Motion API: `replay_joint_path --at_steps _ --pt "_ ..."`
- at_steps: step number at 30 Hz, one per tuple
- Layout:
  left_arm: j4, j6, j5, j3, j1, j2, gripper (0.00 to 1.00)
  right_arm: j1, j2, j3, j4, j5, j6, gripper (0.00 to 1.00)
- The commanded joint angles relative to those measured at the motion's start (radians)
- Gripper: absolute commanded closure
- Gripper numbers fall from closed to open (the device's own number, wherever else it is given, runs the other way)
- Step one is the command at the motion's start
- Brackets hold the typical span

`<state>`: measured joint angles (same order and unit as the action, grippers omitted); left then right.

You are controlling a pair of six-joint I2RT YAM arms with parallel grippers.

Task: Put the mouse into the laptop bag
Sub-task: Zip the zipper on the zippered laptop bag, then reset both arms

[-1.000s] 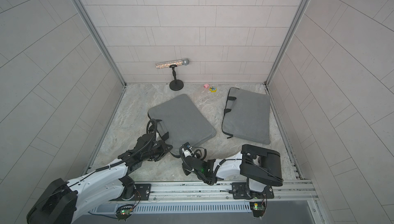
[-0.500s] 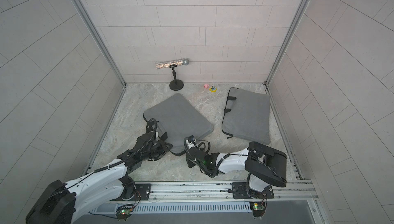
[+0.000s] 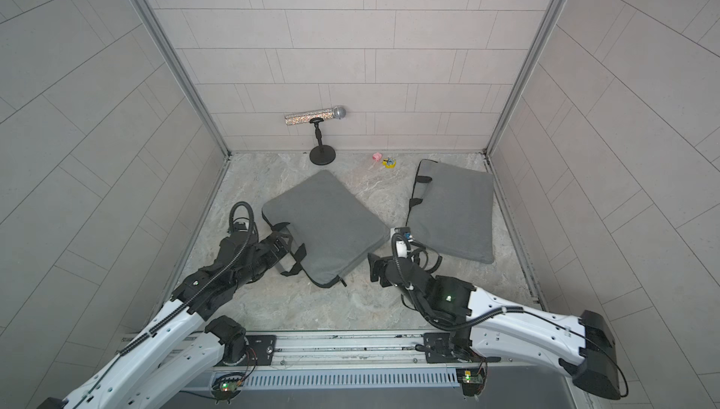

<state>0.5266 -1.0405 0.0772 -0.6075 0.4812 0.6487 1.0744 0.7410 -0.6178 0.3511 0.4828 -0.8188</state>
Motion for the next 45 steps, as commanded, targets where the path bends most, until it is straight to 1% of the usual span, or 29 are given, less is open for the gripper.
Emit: replay_joint_path --at_steps 1,4,6,7,9,10,11,12,13,15,17,18,19,20,22,23,24,25,28,30,31,33,34,35,37,39,41,42,45 --pt "0.094 0.133 0.171 -0.083 -0.008 -0.023 0.0 -0.051 -0.077 -0.121 0.228 0.115 -0.025 0.0" --pt "-0.051 0.272 0.192 -0.082 -0.01 -0.017 0.0 -0.103 -0.056 -0.218 0.192 0.193 0.16 0.0" --pt "-0.211 0.422 0.241 -0.046 -0.01 -0.009 0.0 -0.137 -0.016 -0.204 0.053 0.28 0.399 0.0" --pt "-0.274 0.485 0.308 -0.025 -0.011 0.007 0.0 -0.158 0.002 -0.141 -0.099 0.283 0.565 0.0" --pt "-0.316 0.544 0.463 -0.007 -0.014 0.064 0.0 -0.222 0.042 0.032 -0.411 0.258 0.8 0.0" --pt "-0.344 0.582 0.514 0.004 -0.017 0.102 0.0 -0.272 0.077 0.113 -0.568 0.243 0.891 0.0" --pt "-0.38 0.624 0.539 0.023 -0.021 0.146 0.0 -0.333 0.12 0.164 -0.661 0.254 0.912 0.0" --pt "-0.418 0.662 0.55 0.04 -0.026 0.187 0.0 -0.385 0.157 0.175 -0.67 0.295 0.861 0.0" --pt "-0.455 0.702 0.569 0.057 -0.032 0.224 0.0 -0.459 0.193 0.189 -0.689 0.274 0.809 0.0" --pt "-0.542 0.723 0.665 0.105 -0.036 0.286 0.0 -0.587 0.245 0.234 -0.748 0.141 0.77 0.0" --pt "-0.71 0.783 0.743 0.165 -0.058 0.356 0.0 -0.663 0.306 0.234 -0.766 0.203 0.734 0.0" --pt "-0.641 0.772 0.729 0.13 -0.075 0.368 0.0 -0.675 0.311 0.21 -0.723 0.2 0.76 0.0" --pt "-0.65 0.808 0.703 0.122 -0.091 0.377 0.0 -0.681 0.329 0.234 -0.81 0.2 0.805 0.02" --pt "-0.71 0.847 0.681 0.135 -0.106 0.387 0.01 -0.685 0.368 0.28 -0.945 0.228 0.819 0.01" --pt "-0.886 0.914 0.614 0.198 -0.144 0.401 0.08 -0.732 0.481 0.329 -1.118 0.203 0.816 0.0" --pt "-0.934 0.936 0.603 0.221 -0.153 0.401 0.09 -0.761 0.572 0.325 -1.173 0.203 0.796 0.0" --pt "-0.945 0.949 0.602 0.242 -0.154 0.396 0.09 -0.779 0.662 0.309 -1.292 0.226 0.841 0.02" --pt "-1.004 0.945 0.616 0.275 -0.164 0.412 0.08 -0.754 0.694 0.285 -1.294 0.268 0.893 0.01" --pt "-1.355 0.99 0.609 0.384 -0.22 0.561 0.07 -0.748 0.77 0.222 -1.261 0.173 0.994 0.12" --pt "-1.421 1.027 0.614 0.352 -0.23 0.666 0.07 -0.778 0.843 0.223 -1.376 0.193 0.984 0.11" --pt "-1.417 1.039 0.574 0.339 -0.231 0.683 0.05 -0.805 0.839 0.228 -1.372 0.21 0.936 0.09" --pt "-1.454 1.061 0.535 0.326 -0.241 0.723 0.02 -0.942 0.754 0.243 -1.219 -0.012 0.777 0.12" --pt "-1.476 1.063 0.555 0.321 -0.249 0.741 0.01 -0.986 0.737 0.241 -1.185 -0.087 0.757 0.04" --pt "-1.513 1.059 0.572 0.334 -0.262 0.747 0.01 -0.99 0.745 0.235 -1.186 -0.091 0.755 0.0" --pt "-1.559 1.008 0.573 0.378 -0.296 0.745 0.0 -0.988 0.782 0.257 -1.299 -0.082 0.772 0.0" --pt "-1.674 0.924 0.421 0.42 -0.398 0.804 0.0 -0.985 0.791 0.294 -1.329 -0.113 0.775 0.0" --pt "-1.83 0.968 0.324 0.433 -0.41 0.916 0.0 -0.966 0.878 0.383 -1.645 -0.073 0.803 0.0" --pt "-1.863 0.988 0.302 0.41 -0.409 0.979 0.0 -0.96 0.868 0.418 -1.677 -0.084 0.804 0.0" --pt "-1.644 0.969 0.288 0.342 -0.426 0.915 0.0 -0.957 0.876 0.403 -1.666 -0.073 0.811 0.0"
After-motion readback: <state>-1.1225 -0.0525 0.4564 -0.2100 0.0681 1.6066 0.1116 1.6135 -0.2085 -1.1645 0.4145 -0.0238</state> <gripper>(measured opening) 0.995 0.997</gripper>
